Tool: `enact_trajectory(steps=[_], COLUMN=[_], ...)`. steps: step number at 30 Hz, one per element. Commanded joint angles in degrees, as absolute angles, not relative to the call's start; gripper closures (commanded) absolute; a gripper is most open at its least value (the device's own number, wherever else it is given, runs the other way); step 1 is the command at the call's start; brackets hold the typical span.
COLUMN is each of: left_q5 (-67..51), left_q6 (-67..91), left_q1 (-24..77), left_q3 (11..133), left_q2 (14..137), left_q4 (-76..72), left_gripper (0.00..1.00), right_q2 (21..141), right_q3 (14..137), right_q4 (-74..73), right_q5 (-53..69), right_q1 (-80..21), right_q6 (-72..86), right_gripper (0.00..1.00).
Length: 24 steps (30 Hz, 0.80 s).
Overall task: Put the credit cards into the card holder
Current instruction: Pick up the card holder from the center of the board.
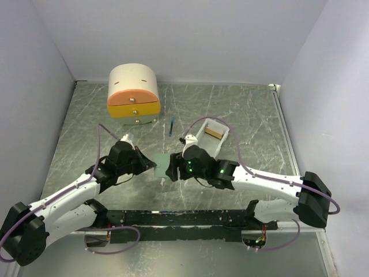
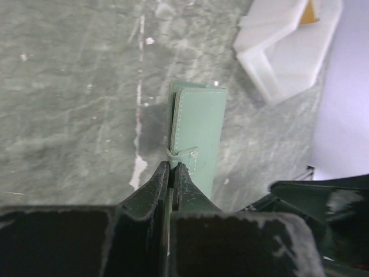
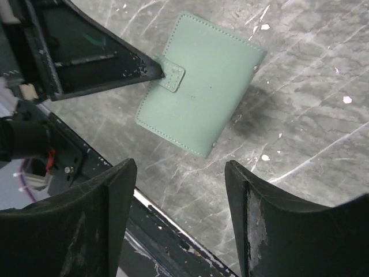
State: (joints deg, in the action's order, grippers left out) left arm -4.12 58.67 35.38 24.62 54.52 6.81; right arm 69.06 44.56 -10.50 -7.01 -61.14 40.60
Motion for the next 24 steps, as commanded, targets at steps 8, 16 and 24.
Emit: enact_trajectory(steps=[8, 16, 24], left_q5=[-9.39, -14.89, -13.28], left_q6=[66.94, 70.46, 67.78], left_q1=[35.62, 35.59, 35.55], left_q3=[30.42, 31.34, 35.23], left_q2=[53.50, 53.60, 52.68], left_q4=[10.53, 10.17, 17.25], left_gripper=[0.93, 0.93, 0.93], right_q2=[76.37, 81.90, 89.22], right_q3=[48.03, 46.13, 47.79], right_q4=[-3.10, 10.98, 11.91], right_q5=[-33.03, -38.80, -52.66], right_q1=[-75.68, -82.07, -85.87], right_q6=[22.68, -3.52, -15.56], right_gripper=[0.24, 0.24, 0.33])
